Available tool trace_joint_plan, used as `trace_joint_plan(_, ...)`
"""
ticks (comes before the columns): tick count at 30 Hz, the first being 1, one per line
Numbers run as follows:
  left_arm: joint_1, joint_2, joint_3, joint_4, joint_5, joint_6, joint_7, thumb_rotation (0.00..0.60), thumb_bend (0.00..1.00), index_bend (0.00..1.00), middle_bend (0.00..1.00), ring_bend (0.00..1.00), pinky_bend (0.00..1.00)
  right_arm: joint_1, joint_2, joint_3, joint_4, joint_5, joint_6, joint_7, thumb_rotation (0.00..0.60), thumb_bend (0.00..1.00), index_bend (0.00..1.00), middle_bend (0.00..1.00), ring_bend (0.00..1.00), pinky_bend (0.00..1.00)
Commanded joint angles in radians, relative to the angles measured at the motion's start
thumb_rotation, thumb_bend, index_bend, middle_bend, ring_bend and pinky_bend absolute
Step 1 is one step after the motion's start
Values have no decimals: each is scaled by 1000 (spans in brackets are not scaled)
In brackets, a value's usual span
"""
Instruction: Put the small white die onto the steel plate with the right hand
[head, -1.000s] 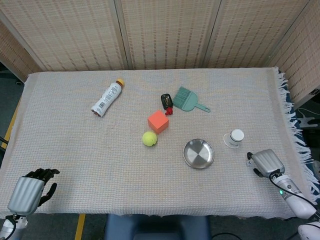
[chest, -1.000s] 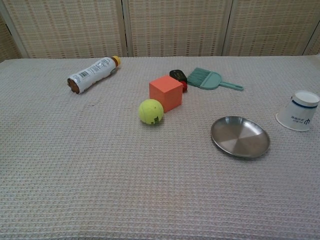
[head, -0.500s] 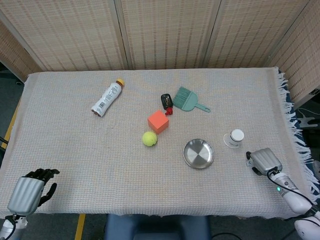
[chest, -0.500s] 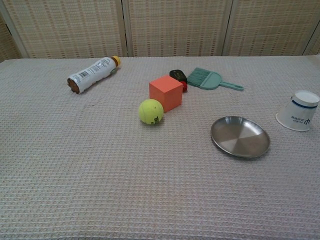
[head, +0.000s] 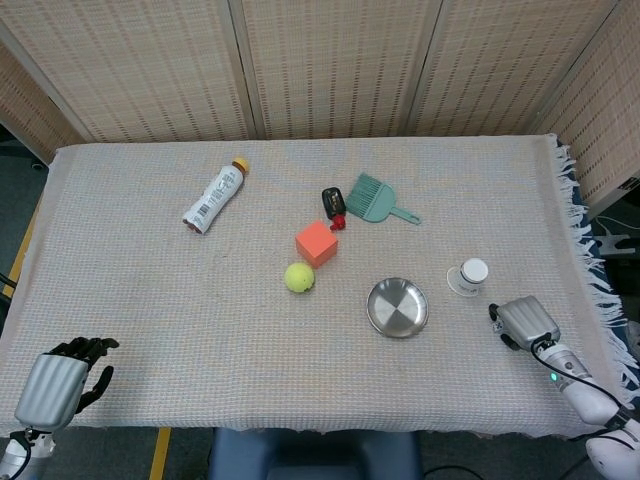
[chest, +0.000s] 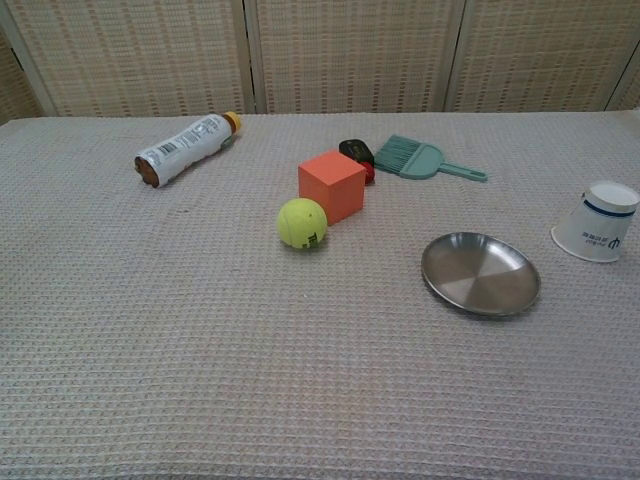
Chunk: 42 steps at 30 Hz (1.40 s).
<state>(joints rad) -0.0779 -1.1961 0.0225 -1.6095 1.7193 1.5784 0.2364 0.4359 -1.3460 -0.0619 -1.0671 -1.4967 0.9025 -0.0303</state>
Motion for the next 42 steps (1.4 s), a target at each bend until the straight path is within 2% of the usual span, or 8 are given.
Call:
trace_joint_plan(1,0,0,0,-1,0,0,1,600,392,378,475,429,616,-2,-9,1,12,-2,8,3,600,233,457,772,770,967)
trace_joint_plan(13,-1,0,0,0,-1,-2,1,600,391,378,475,430,615,-21,-44,9,53,-12,75,-6,600,234,586,799,801,999)
trace_joint_plan(17,-1,0,-1,0,-3,-4,1,600,391,378,476,429,616,-24,-44,6,48,-32,105,14,600,233,588,800,802,999)
trace_joint_plan(24,-2,-1,-4,-2,-10,-6,-1,600,392,378,476,429,617,-19,-37,-4,8,-128,230,116,600,234,588,800,803,1000)
trace_joint_plan(32,0,0,-3,-3,-8,-4,-1,600,392,378,476,429,617,49,-61,34,-36,-160,236,105,600,234,588,801,803,1000)
trace_joint_plan(37,-1,2,-3,-3,-7,-4,-7,600,392,378,476,429,617,84,-131,58,16,-162,232,116,600,234,590,801,802,1000)
trace_joint_plan(42,0,3,-2,-3,-4,2,-12,600,391,378,476,429,617,103,-205,64,111,-181,276,221,600,215,561,800,740,984)
